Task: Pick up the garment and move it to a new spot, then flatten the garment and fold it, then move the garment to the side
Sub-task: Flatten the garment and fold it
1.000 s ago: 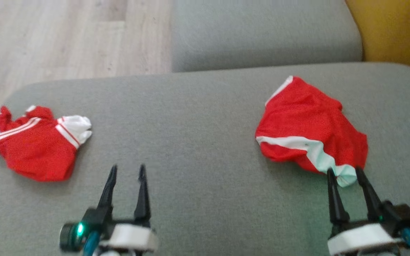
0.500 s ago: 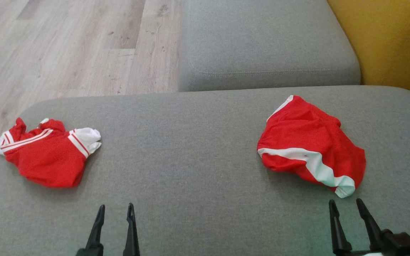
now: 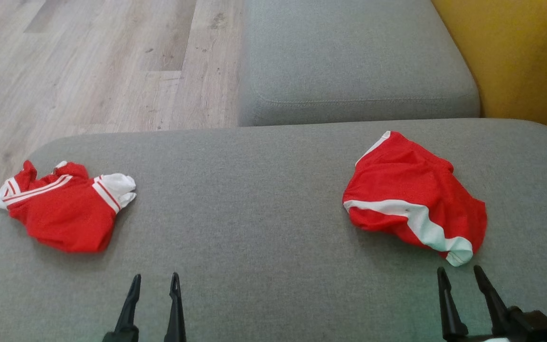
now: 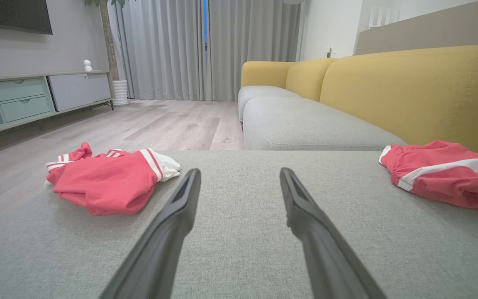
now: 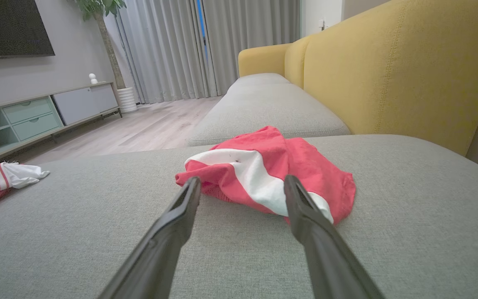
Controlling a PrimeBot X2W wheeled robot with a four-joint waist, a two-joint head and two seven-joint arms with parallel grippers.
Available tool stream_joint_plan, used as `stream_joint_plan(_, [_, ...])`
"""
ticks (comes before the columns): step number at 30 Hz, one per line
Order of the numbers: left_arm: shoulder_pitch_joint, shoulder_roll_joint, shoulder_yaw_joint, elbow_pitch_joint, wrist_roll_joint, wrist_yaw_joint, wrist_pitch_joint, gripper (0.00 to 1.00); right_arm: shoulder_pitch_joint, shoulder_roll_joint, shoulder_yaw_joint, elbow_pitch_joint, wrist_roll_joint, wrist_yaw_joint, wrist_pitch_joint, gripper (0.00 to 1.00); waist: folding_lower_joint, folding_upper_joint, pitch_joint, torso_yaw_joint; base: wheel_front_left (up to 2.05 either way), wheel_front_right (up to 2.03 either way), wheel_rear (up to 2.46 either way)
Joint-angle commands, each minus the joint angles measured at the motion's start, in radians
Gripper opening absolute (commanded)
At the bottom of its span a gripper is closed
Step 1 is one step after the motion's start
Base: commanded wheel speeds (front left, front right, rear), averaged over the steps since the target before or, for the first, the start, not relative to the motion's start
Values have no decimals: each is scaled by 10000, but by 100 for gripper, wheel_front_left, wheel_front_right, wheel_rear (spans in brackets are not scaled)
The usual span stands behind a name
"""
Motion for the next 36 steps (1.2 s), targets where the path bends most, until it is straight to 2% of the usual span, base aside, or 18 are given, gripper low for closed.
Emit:
stream_joint_plan(1, [-385,-85,437,-203,100,-80,-64,100,-408,-68,267,-283,-80,-21,-40,100,0,0,3,-11,0,0,0])
stream_joint_plan(7, [-610,-107,378,155,45,-273,-64,100,-454,-68,422,-322,-118,-21,-40,100,0,0,139,-171,0,0,0])
stream_joint_plan(13, [-1903,-122,-52,1138,-242,-624,-64,100,-751,-68,747,-367,-272,-21,-40,100,0,0,741,-811,0,0,0])
stream_joint_plan(21, [-5019,-126,-1663,3644,-939,-1211,-64,100,-1543,-68,1200,-787,-554,-21,-40,100,0,0,2545,-2023,0,0,0])
stream_joint_plan(28, [-7476,-126,-3248,5772,-1927,-1429,53,100,-2229,-68,1471,-1074,-502,-21,-40,100,0,0,3793,-2910,0,0,0])
stream_joint_plan(36, [-8908,-127,-4748,6733,-3701,-1527,88,100,-2641,-68,1650,-1186,-283,-21,-40,100,0,0,4536,-3557,0,0,0])
